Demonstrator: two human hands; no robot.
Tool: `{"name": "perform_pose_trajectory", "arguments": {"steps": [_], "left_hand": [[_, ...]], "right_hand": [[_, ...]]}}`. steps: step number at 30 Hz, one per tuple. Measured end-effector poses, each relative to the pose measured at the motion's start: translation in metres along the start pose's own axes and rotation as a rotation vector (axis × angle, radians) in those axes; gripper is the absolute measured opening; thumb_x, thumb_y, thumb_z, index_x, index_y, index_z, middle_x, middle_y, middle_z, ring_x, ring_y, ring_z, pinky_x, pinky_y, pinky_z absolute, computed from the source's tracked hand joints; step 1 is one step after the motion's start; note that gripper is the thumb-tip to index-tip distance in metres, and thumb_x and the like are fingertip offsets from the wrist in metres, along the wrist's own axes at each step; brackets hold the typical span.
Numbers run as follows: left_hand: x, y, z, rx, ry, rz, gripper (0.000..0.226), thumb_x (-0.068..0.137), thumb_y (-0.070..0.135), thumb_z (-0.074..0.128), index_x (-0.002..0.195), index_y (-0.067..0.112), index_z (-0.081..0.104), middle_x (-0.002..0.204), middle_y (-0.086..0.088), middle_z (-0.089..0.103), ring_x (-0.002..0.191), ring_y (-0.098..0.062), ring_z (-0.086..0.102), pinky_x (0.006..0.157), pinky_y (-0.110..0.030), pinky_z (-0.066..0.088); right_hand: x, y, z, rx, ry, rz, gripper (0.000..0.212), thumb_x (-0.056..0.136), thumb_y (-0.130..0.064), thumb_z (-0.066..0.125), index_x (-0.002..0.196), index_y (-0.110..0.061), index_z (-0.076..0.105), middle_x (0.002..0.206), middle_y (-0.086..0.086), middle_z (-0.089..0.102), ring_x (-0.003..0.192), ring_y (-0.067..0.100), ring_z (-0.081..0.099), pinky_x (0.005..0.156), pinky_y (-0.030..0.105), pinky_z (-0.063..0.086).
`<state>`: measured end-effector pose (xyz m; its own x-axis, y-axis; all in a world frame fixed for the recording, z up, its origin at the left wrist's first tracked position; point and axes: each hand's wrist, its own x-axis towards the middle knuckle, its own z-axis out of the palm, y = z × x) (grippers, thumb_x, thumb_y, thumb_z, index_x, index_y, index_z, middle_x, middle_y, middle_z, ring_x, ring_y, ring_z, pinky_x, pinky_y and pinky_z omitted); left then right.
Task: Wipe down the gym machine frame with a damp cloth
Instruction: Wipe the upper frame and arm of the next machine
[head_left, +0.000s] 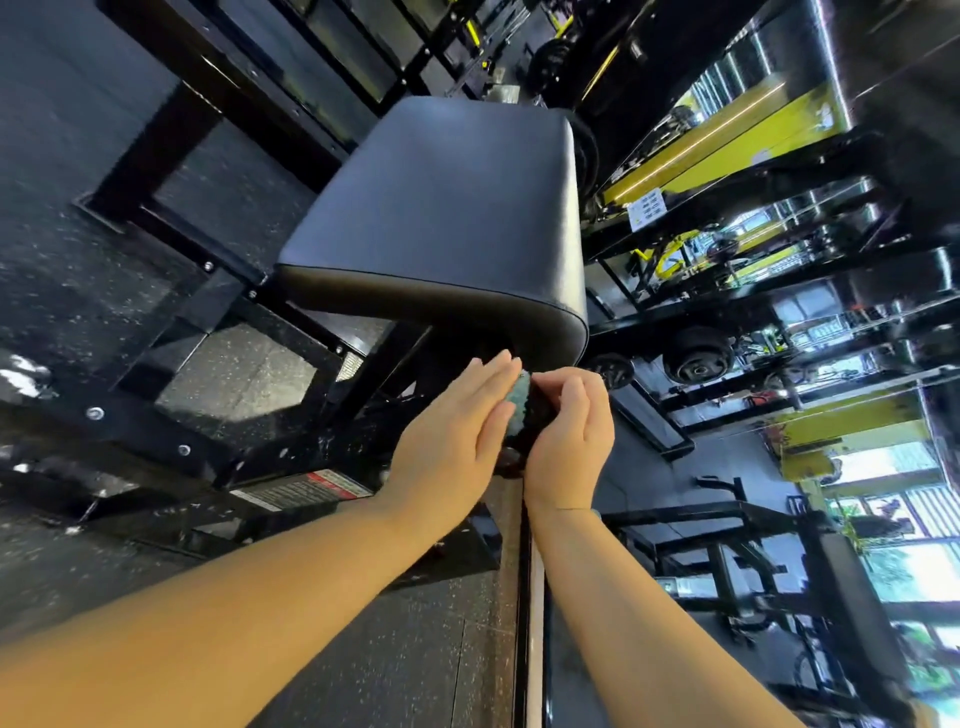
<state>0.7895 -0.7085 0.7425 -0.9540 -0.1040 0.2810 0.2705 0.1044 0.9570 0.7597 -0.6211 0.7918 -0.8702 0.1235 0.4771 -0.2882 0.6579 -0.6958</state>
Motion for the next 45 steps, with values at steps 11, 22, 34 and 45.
{"name": "perform_pose_trajectory", "arguments": {"steps": [11,22,34,45], "left_hand": [[0.017,-0.001,0.003,0.034,-0.017,-0.078,0.045,0.101,0.032,0.026,0.146,0.029,0.024,0.151,0.018,0.019,0.142,-0.003,0.008,0.111,-0.022,0.017],[-0.005,-0.102,-0.004,-0.096,0.103,-0.642,0.046,0.104,0.028,0.024,0.148,0.015,0.027,0.156,-0.002,0.019,0.145,-0.021,0.010,0.115,-0.027,0.005],[-0.025,-0.143,-0.010,-0.089,0.141,-0.791,0.060,0.099,0.041,0.016,0.149,0.009,0.020,0.157,-0.006,0.015,0.145,-0.029,0.005,0.118,-0.040,0.010],[0.001,-0.090,0.001,-0.038,0.079,-0.295,0.043,0.102,0.025,0.027,0.145,0.019,0.027,0.151,0.010,0.018,0.143,-0.010,0.008,0.118,-0.028,0.000]], "right_hand": [[0.000,0.002,0.003,-0.048,0.013,-0.025,0.026,0.088,-0.017,0.037,0.080,-0.008,0.060,0.075,-0.003,0.057,0.072,0.008,0.053,0.071,0.028,0.045],[-0.001,0.008,0.010,-0.196,-0.013,-0.214,0.023,0.089,-0.028,0.032,0.083,-0.041,0.049,0.082,-0.009,0.055,0.080,0.007,0.053,0.073,0.016,0.040],[0.000,0.009,0.010,-0.236,-0.020,-0.190,0.024,0.090,-0.022,0.035,0.081,-0.040,0.049,0.083,-0.012,0.054,0.082,0.008,0.053,0.073,0.018,0.040],[-0.002,0.007,0.012,-0.221,-0.019,-0.166,0.029,0.090,-0.016,0.037,0.081,-0.041,0.051,0.086,-0.010,0.054,0.082,0.009,0.052,0.072,0.031,0.043]]}}
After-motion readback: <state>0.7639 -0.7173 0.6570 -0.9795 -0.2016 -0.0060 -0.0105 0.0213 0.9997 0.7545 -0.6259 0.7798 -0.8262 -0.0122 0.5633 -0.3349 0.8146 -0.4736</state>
